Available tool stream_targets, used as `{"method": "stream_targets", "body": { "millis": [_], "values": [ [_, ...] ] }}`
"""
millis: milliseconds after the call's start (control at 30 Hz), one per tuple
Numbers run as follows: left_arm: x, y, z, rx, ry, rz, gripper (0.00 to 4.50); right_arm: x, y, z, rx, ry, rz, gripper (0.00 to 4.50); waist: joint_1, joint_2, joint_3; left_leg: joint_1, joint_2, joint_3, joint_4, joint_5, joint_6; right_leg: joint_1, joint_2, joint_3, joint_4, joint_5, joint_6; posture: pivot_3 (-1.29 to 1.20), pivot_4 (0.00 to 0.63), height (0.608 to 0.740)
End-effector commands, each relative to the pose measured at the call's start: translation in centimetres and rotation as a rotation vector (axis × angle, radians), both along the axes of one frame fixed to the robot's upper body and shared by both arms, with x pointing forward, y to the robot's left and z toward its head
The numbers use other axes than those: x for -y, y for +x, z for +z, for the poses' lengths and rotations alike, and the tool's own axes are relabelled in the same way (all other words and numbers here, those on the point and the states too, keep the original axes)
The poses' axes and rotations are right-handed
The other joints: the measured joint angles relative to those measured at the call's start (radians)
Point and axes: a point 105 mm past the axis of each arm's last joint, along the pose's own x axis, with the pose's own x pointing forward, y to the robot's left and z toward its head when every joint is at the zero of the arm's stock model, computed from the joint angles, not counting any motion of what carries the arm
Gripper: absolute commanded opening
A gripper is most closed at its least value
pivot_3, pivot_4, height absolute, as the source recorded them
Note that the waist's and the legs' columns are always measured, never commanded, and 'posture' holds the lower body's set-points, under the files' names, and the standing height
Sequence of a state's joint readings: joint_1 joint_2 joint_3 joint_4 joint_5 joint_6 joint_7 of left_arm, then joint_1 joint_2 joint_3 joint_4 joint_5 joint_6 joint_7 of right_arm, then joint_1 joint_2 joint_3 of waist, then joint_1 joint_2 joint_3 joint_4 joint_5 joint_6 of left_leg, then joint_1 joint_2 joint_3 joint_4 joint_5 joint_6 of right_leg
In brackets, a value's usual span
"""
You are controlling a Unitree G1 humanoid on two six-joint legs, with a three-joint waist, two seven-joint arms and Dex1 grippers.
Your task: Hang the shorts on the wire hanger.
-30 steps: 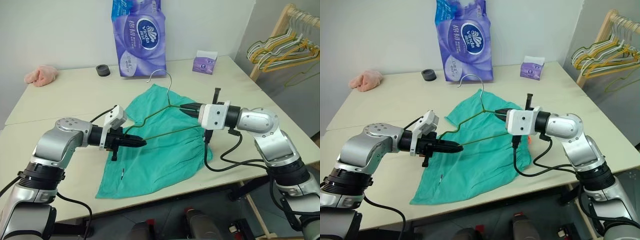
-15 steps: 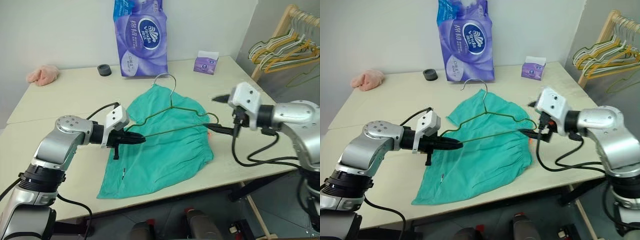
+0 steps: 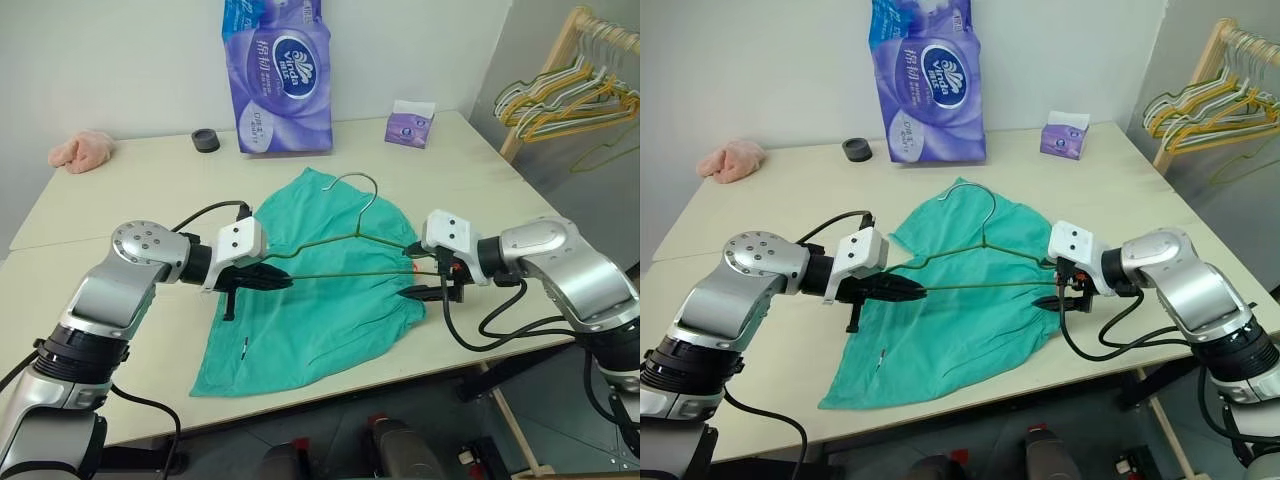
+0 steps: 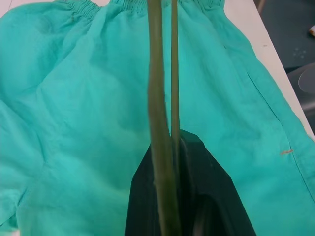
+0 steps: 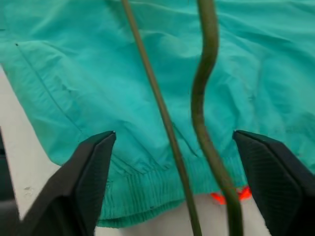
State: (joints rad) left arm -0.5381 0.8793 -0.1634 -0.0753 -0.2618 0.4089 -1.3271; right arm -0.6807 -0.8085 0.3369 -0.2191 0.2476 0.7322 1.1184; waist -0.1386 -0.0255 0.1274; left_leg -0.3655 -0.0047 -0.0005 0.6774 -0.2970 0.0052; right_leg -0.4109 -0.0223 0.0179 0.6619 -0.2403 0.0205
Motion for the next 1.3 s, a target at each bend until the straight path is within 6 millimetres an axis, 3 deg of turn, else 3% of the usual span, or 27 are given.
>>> {"method": "stream_targets", "body": {
  "millis": [33, 233, 300, 533, 767, 867, 967, 1033, 1300],
  "values": [
    [0.3, -0.4, 0.8, 0.042, 0.012, -0.028, 0.00, -0.3, 0.1, 1.0, 0.007, 0.015, 0.010, 2.64, 0.000, 0.000, 0.000, 0.000, 0.000, 0.000, 0.000, 0.000, 0.000, 0.000, 0.000, 0.000, 0.000, 0.000, 0.000, -0.18, 0.098, 0.740],
    [0.4, -0.6, 0.5, 0.022, -0.002, -0.025, 0.00, -0.7, 0.1, 0.7, -0.066, 0.062, -0.028, 0.55, 0.000, 0.001, 0.001, 0.000, 0.000, -0.001, 0.000, 0.000, 0.000, 0.000, 0.000, 0.000, 0.000, 0.000, 0.000, -0.18, 0.101, 0.740],
    [0.6, -0.6, 0.6, 0.010, -0.026, -0.020, 0.00, -0.6, -0.1, 0.4, -0.067, 0.048, -0.026, 0.06, 0.000, 0.001, 0.001, 0.000, 0.000, -0.001, 0.000, 0.000, 0.000, 0.000, 0.000, -0.001, 0.000, 0.000, 0.000, -0.18, 0.101, 0.740],
    [0.6, 0.1, 0.4, -0.006, -0.087, 0.032, 0.00, -0.4, -0.1, 0.4, -0.060, 0.048, -0.037, 0.06, 0.000, 0.001, 0.001, 0.000, 0.000, -0.001, 0.000, 0.000, 0.000, 0.000, 0.000, 0.000, 0.000, 0.000, 0.000, -0.19, 0.102, 0.740],
    [-0.1, 1.9, 1.1, 0.066, -0.181, 0.126, 1.88, 0.6, 0.0, 0.5, -0.053, 0.058, -0.080, 0.00, 0.000, 0.001, 0.001, 0.000, 0.000, -0.001, 0.000, 0.000, 0.000, 0.000, 0.000, 0.000, 0.000, 0.000, 0.000, -0.19, 0.104, 0.740],
    [-1.3, 4.4, 2.8, 0.152, -0.314, 0.275, 1.88, 1.5, -0.1, 0.6, -0.063, 0.078, -0.121, 0.00, 0.003, 0.000, 0.001, 0.000, 0.000, -0.001, 0.000, 0.000, 0.000, 0.000, -0.001, -0.001, 0.000, 0.001, -0.001, -0.20, 0.107, 0.740],
    [-2.9, 6.0, 4.2, 0.190, -0.419, 0.407, 1.88, 2.9, -0.6, 0.6, -0.092, 0.107, -0.187, 0.00, 0.006, -0.001, 0.002, 0.000, 0.000, -0.001, 0.001, 0.000, 0.000, 0.000, -0.001, -0.001, 0.001, 0.001, -0.001, -0.20, 0.110, 0.740],
    [-3.7, 6.1, 4.0, 0.163, -0.443, 0.441, 1.88, 4.5, -1.2, 0.4, -0.123, 0.132, -0.261, 0.00, 0.006, -0.001, 0.002, -0.001, 0.000, -0.001, 0.001, 0.000, 0.000, 0.000, -0.001, -0.001, 0.000, 0.003, -0.004, -0.21, 0.113, 0.740],
    [-2.7, 2.3, -0.4, -0.001, -0.312, 0.291, 1.88, 11.4, -4.0, -1.7, -0.228, 0.215, -0.627, 0.00, 0.001, 0.000, 0.003, 0.000, 0.000, 0.000, 0.000, -0.003, -0.001, 0.000, -0.001, 0.000, 0.000, 0.002, -0.003, -0.23, 0.125, 0.740]
  ]
}}
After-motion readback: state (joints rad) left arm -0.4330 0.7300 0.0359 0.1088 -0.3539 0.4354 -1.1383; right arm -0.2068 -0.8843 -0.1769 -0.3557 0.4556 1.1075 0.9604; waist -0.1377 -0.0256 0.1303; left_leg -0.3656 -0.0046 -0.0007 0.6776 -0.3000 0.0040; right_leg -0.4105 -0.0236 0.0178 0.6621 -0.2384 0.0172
